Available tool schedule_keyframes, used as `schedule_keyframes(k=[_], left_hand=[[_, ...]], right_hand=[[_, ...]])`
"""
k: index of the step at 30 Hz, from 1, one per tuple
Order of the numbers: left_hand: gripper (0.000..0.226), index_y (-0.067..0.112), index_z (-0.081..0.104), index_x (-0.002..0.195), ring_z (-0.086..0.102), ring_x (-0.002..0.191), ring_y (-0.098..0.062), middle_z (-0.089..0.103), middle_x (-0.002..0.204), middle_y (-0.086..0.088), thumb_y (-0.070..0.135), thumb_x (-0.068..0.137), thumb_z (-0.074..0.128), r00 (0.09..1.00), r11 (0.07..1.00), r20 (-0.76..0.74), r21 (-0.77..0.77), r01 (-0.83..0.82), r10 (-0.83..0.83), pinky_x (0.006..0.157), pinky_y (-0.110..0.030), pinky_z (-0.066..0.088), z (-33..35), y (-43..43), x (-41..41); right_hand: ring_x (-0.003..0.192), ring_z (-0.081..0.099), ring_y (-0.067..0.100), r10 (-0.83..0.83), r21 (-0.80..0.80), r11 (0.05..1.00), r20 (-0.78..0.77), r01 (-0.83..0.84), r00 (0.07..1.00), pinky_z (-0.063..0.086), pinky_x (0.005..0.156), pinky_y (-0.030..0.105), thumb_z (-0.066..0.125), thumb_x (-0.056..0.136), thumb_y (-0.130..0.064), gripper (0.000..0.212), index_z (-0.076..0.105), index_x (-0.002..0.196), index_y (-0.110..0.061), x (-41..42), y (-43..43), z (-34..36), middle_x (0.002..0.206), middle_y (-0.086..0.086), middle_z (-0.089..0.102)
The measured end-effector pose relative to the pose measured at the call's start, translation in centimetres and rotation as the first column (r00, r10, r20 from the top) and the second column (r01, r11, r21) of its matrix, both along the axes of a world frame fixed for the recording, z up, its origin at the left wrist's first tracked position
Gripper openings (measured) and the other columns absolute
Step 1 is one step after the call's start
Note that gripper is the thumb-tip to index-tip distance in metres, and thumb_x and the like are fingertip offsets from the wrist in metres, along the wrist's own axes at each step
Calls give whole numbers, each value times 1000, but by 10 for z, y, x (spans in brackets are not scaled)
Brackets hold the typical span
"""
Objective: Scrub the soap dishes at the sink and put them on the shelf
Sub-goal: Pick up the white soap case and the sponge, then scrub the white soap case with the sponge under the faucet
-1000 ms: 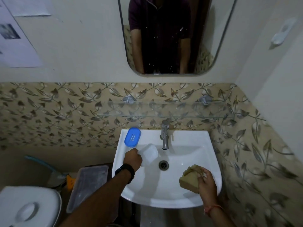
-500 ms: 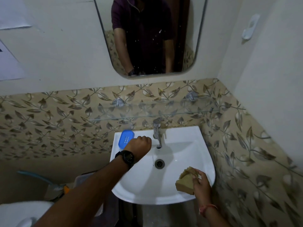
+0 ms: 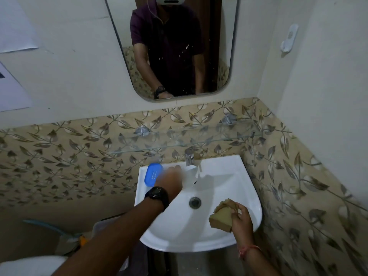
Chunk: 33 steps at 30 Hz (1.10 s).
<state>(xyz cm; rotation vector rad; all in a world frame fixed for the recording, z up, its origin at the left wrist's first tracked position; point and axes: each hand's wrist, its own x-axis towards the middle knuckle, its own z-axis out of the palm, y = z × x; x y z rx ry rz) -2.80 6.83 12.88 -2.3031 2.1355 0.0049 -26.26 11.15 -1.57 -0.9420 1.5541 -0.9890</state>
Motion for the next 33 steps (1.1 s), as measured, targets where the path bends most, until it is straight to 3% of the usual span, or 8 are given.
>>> schedule_keyframes(k=[5, 10, 15, 18, 24, 27, 30, 33], left_hand=[[19, 0, 64, 91, 68, 89, -36, 71, 96, -20, 10, 91, 48, 895, 968, -372, 64, -241, 247, 71, -35, 53, -6, 2, 7], [18, 3, 56, 73, 70, 63, -33, 63, 76, -15, 8, 90, 54, 627, 934, -702, 166, -317, 338, 42, -24, 54, -7, 20, 6], [21, 4, 60, 113, 70, 89, -33, 66, 108, -19, 6, 92, 57, 260, 914, -907, 242, -326, 333, 60, -34, 64, -15, 40, -9], [26, 12, 54, 118, 71, 93, -31, 63, 120, -20, 9, 93, 57, 43, 912, -935, 332, -242, 352, 65, -33, 63, -16, 52, -15], [49, 22, 54, 132, 71, 97, -38, 60, 128, -22, 44, 91, 71, -494, 886, -761, 462, 45, 422, 94, -56, 56, -10, 60, -19], [59, 21, 66, 126, 65, 92, -30, 67, 112, -18, 63, 85, 67, -558, 899, -746, 438, 2, 364, 86, -41, 55, -7, 59, -20], [59, 20, 69, 125, 72, 85, -23, 77, 107, -11, 65, 88, 59, -591, 913, -752, 403, -62, 292, 73, -32, 58, -6, 59, -19], [64, 17, 66, 128, 68, 79, -22, 76, 102, -11, 66, 88, 57, -593, 918, -769, 378, -121, 239, 67, -31, 56, -6, 57, -16]], right_hand=[[116, 62, 38, -112, -8, 993, 107, 114, 988, 50, 103, 57, 55, 100, -16, 35, 57, 136, -12, 23, -15, 28, 129, 15, 65], [95, 73, 24, -145, -91, 983, 152, 160, 978, 60, 88, 43, 71, 89, -13, 22, 69, 110, -21, 44, -27, 66, 102, 2, 76], [94, 71, 20, -117, -135, 983, 74, 127, 990, 58, 88, 37, 84, 78, -15, 44, 65, 118, -15, 66, -39, 98, 103, 2, 75], [100, 70, 24, -107, -153, 982, 20, 109, 994, 58, 91, 39, 82, 79, -8, 48, 64, 123, -11, 71, -43, 105, 108, 7, 74], [92, 68, 17, -4, -215, 977, -63, -9, 998, 56, 80, 28, 76, 81, -3, 45, 65, 123, -13, 79, -43, 114, 104, 2, 73], [89, 70, 18, 36, -224, 973, -102, -58, 994, 53, 69, 19, 73, 83, -4, 31, 71, 113, -10, 82, -43, 118, 91, -2, 73], [88, 70, 37, -21, -207, 978, -42, 12, 999, 59, 74, 39, 67, 84, -2, 7, 73, 88, -2, 77, -44, 119, 81, 12, 74], [89, 70, 32, -150, -150, 973, 173, 176, 973, 58, 81, 44, 69, 86, -10, 9, 76, 83, -15, 63, -41, 124, 87, 9, 76]])
